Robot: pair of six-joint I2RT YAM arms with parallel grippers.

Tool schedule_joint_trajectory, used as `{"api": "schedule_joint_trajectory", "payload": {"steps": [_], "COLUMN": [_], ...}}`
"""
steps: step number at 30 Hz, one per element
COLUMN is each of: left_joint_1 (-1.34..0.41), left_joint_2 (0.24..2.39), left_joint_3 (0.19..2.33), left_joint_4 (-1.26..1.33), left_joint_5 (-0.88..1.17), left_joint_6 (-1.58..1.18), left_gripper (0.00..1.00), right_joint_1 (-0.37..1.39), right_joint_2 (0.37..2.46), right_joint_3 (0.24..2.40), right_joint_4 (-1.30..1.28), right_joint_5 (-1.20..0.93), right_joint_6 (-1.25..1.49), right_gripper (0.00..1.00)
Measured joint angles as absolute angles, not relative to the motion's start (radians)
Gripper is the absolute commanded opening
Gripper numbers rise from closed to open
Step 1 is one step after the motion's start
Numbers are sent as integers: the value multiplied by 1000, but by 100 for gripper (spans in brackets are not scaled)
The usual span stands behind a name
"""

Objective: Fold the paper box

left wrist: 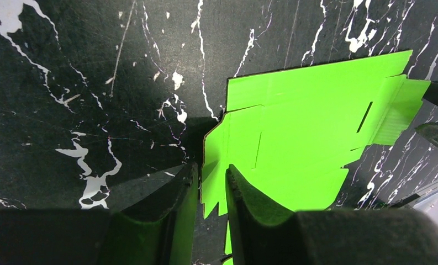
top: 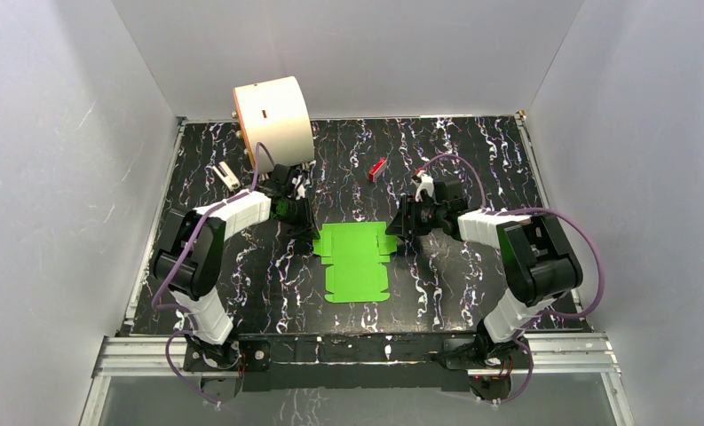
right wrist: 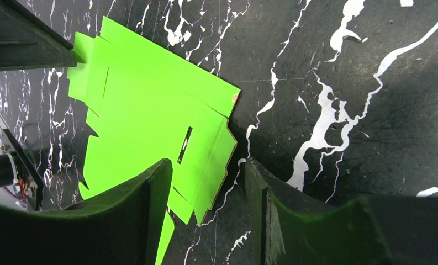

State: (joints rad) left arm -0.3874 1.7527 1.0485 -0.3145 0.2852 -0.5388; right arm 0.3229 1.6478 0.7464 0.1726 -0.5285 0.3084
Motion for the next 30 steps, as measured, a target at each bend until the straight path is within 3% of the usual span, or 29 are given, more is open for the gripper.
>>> {"api": "schedule_joint_trajectory", "payload": {"steps": [5, 8, 15, 30], "left_joint_1": [-387, -387, -374, -294], "left_joint_2": [1753, 1753, 1752, 1681], "left_joint_3": [1046, 1040, 1035, 1010], "left_joint_4": [-303, -290, -284, -245], "left_joint_5": [298, 306, 319, 370], "left_joint_6": [-549, -558, -564, -559], "left_gripper": [23, 23, 24, 45], "right_joint_1": [323, 323, 323, 323], "right_joint_2": [1677, 1690, 1702, 1664], "right_joint_3": [746, 746, 742, 704], "right_joint_4": [192, 203, 231, 319], "right_joint_5": [-538, -546, -560, -618], "right_joint_6": [317, 324, 350, 391], "right_gripper": [50, 39, 0, 0]}}
